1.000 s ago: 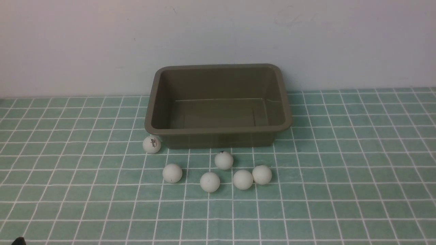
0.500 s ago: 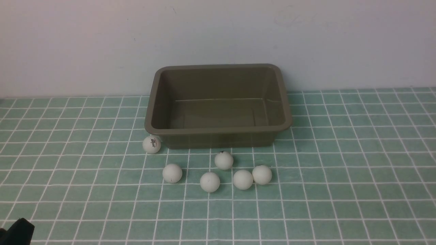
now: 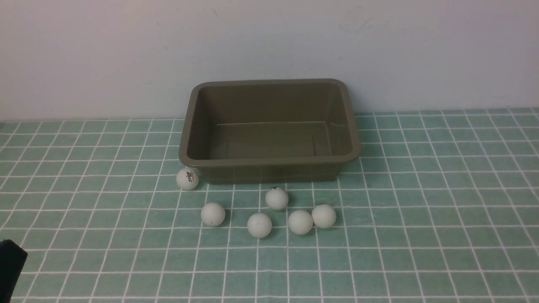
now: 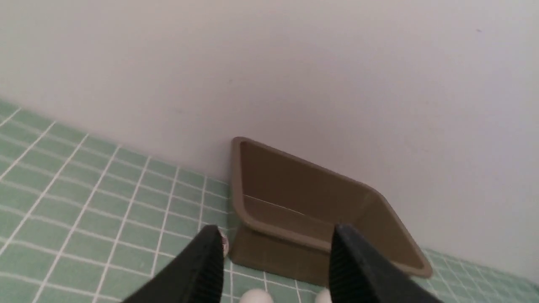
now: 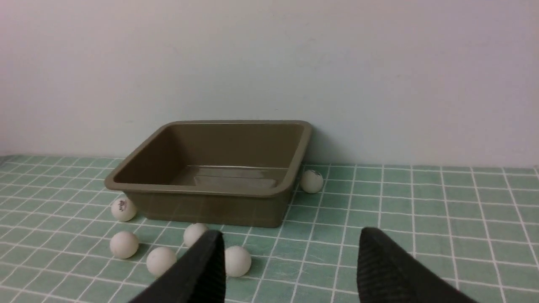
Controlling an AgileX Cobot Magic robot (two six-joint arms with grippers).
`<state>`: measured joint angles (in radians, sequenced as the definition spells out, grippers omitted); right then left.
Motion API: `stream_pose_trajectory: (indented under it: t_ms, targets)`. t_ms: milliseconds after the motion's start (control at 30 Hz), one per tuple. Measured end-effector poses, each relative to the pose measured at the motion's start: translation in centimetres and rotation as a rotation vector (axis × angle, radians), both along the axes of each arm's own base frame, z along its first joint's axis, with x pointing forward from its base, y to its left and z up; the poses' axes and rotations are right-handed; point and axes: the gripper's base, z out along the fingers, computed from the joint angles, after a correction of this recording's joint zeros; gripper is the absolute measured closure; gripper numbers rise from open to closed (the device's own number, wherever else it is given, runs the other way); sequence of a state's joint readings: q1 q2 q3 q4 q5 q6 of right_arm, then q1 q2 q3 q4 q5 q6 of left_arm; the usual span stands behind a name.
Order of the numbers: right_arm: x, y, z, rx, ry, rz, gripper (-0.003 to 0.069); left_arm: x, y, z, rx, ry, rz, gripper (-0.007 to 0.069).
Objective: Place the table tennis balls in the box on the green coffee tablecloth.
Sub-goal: 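Reach for and grasp a ping pong ball on the table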
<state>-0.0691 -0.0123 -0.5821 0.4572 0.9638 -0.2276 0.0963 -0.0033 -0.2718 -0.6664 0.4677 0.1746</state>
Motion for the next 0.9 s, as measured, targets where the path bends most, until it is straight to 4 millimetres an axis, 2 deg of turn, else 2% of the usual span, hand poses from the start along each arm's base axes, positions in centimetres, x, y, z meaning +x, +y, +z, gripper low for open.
stream_pose_trajectory:
  t_ms: [67,167,367,467,633,733,767,900]
  targets:
    - [0.0,0.2,0.1,-0.016,-0.015,0.026,0.0270,-0.4,-0.5,1.3,0.089,0.014,-0.051,0.0304]
    - [-0.1,0.5,0.2,-0.058,-0.043,0.064,0.0270,-0.5,-1.0,2.2,0.209,0.065,-0.122,0.0304]
    - [0.2,0.7,0.5,-0.116,-0.077,0.098,0.0270,0.1,-1.5,2.4,0.383,0.160,-0.236,0.0302]
    - [2.0,0.8,1.0,-0.099,-0.036,0.127,0.0270,0.5,-1.7,2.1,0.480,0.203,-0.306,0.0248]
    - [3.9,1.3,1.3,-0.099,0.013,0.212,0.0270,0.5,-1.7,2.1,0.503,0.195,-0.318,0.0167]
    - [4.4,1.7,1.4,-0.093,0.013,0.265,0.0270,0.6,-1.7,2.2,0.503,0.191,-0.313,0.0152]
    - [5.2,2.4,1.4,-0.091,0.041,0.368,0.0270,0.6,-1.7,2.3,0.501,0.186,-0.308,0.0152]
    - [6.6,3.0,0.8,-0.120,0.131,0.505,0.0270,0.7,-1.7,2.5,0.479,0.162,-0.298,0.0145]
